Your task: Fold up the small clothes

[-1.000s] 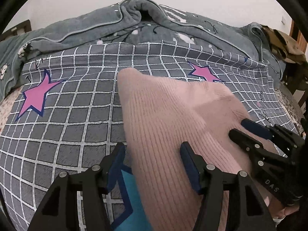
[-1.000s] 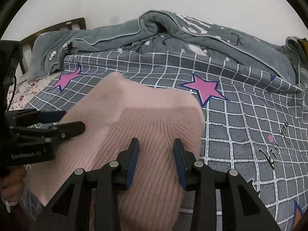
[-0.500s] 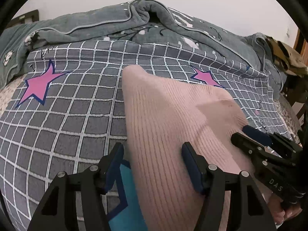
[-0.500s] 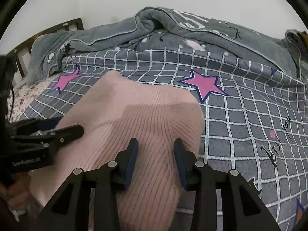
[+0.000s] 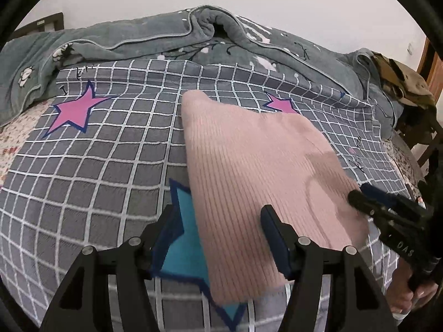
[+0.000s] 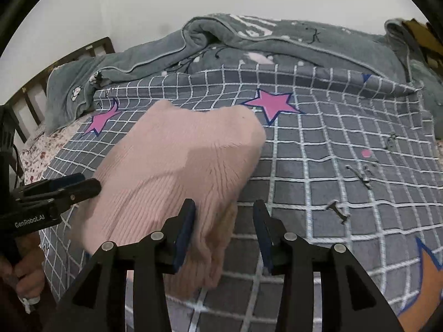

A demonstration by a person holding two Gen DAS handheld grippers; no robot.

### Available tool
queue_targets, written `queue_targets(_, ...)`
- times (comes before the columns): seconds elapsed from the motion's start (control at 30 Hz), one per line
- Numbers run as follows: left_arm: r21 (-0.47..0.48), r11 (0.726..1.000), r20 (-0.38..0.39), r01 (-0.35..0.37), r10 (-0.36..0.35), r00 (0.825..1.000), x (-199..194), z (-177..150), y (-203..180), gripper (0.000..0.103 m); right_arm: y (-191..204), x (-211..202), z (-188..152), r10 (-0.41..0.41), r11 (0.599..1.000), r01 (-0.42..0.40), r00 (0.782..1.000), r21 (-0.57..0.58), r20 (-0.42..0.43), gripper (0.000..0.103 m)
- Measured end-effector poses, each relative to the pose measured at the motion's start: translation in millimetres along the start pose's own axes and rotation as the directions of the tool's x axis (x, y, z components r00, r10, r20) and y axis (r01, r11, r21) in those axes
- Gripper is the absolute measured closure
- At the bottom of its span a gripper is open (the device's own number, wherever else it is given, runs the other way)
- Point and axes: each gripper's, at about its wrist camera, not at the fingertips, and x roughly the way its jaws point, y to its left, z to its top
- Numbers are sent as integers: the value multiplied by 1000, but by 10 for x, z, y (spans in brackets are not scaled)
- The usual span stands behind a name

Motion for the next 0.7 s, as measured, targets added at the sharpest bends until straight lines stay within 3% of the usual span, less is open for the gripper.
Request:
queue_targets(0.27, 1, 1000, 50, -11, 11, 999, -576, -56, -164, 43, 33, -649, 8, -5, 1000, 4, 998, 21, 64, 60)
queue_targets(0.5, 17, 997, 91, -71, 70, 993, -1059, -221, -369, 32, 106, -1219, -106, -59, 998, 56, 993, 29, 101, 58)
queue_targets(0.53, 15, 997, 96, -72, 70, 993, -1125, -243, -388, 28, 109, -1260, -122, -67, 997, 65, 993, 29, 96, 55)
queue_targets(0.67, 14, 996, 120, -87, 84, 989, -1348, -313, -442, 26, 88, -1432, -220, -79, 996, 75, 992, 50, 96, 26)
queue_targets(0.7, 19, 995, 129, -99, 95, 987, -1402, -336, -460, 21, 90, -1490, -252, -75, 996, 69, 991, 52, 109, 22)
